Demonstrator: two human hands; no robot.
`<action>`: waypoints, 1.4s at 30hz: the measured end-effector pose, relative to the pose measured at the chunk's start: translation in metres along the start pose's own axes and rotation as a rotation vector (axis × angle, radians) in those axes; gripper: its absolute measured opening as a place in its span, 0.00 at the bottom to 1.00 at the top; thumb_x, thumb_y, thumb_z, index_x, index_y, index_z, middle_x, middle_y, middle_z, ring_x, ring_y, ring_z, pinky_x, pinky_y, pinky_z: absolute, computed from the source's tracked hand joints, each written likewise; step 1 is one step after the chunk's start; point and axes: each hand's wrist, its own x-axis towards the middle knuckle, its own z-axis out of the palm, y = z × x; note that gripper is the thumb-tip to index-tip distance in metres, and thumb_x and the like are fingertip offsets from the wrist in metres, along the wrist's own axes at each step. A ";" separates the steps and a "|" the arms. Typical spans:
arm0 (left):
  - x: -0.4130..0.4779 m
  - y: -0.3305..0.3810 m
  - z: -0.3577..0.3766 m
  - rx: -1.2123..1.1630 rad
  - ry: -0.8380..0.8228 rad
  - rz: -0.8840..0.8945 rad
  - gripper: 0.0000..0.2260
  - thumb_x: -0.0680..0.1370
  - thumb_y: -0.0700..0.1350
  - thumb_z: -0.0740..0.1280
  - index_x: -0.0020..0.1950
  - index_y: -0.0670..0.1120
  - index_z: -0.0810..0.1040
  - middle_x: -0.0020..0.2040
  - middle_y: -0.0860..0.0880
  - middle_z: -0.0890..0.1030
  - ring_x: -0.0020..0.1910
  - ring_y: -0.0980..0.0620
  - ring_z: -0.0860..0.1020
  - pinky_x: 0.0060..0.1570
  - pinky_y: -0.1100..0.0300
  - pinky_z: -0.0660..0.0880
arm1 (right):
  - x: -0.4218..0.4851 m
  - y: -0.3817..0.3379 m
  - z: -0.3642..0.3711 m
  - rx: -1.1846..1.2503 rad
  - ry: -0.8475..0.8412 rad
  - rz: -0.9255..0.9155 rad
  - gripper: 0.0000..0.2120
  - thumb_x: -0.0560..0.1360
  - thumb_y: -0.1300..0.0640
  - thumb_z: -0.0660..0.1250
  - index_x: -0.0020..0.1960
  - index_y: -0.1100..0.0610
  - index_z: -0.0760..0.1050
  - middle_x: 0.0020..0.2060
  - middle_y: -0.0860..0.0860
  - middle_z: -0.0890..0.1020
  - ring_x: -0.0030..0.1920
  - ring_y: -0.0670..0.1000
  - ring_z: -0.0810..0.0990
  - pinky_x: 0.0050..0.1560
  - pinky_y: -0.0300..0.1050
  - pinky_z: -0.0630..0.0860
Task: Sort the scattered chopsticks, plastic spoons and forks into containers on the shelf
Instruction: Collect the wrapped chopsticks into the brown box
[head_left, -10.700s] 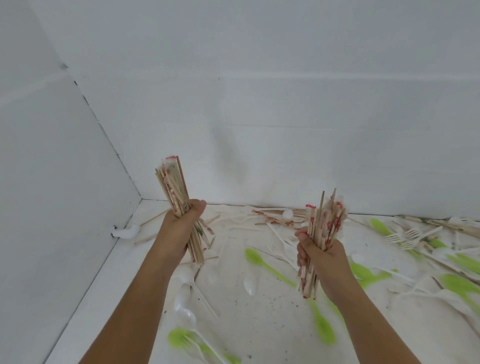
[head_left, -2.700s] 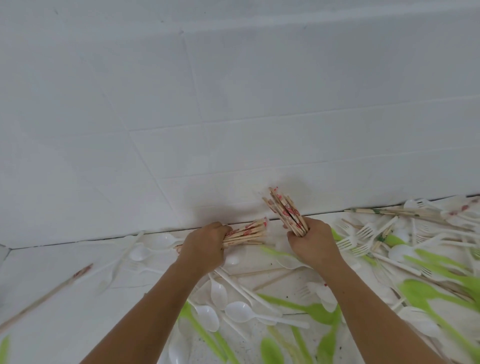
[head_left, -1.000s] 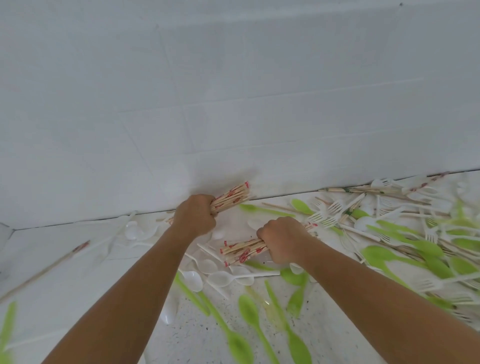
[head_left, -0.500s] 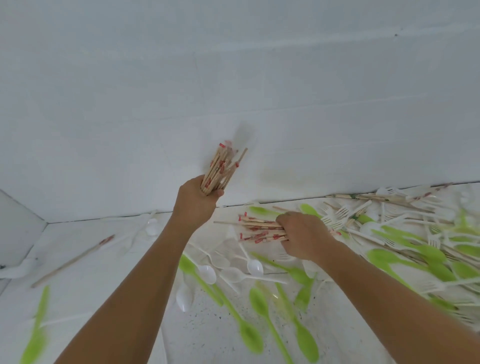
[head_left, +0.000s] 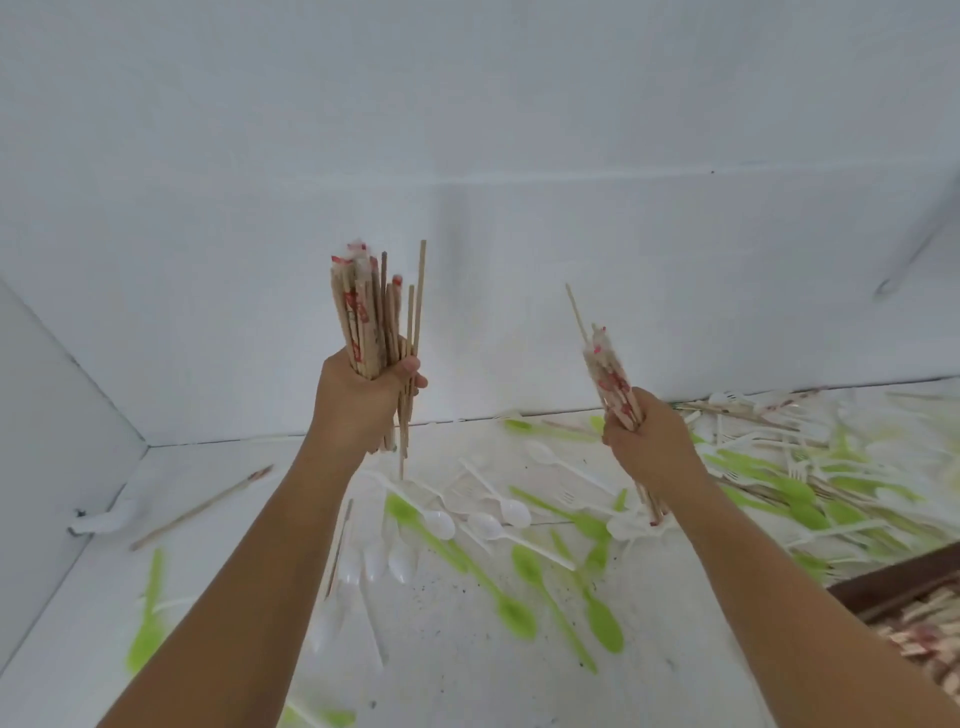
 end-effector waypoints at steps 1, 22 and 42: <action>-0.011 0.003 -0.007 -0.024 0.002 -0.008 0.03 0.79 0.37 0.72 0.50 0.44 0.83 0.39 0.45 0.87 0.40 0.49 0.87 0.41 0.62 0.82 | -0.009 -0.004 -0.003 0.104 -0.019 0.049 0.08 0.78 0.59 0.65 0.42 0.54 0.79 0.33 0.49 0.81 0.31 0.52 0.76 0.36 0.47 0.75; -0.186 -0.060 -0.017 -0.052 -0.238 -0.224 0.02 0.80 0.36 0.70 0.51 0.40 0.84 0.42 0.46 0.88 0.44 0.50 0.87 0.47 0.56 0.82 | -0.172 0.009 0.007 0.762 -0.021 0.158 0.13 0.83 0.64 0.64 0.44 0.56 0.82 0.35 0.60 0.82 0.40 0.64 0.83 0.50 0.58 0.81; -0.260 -0.141 0.055 0.085 -0.153 -0.175 0.12 0.77 0.39 0.75 0.36 0.49 0.79 0.30 0.42 0.73 0.29 0.53 0.72 0.30 0.61 0.72 | -0.192 0.096 0.023 0.718 -0.231 -0.071 0.09 0.73 0.63 0.72 0.41 0.49 0.82 0.33 0.52 0.81 0.37 0.53 0.80 0.44 0.48 0.78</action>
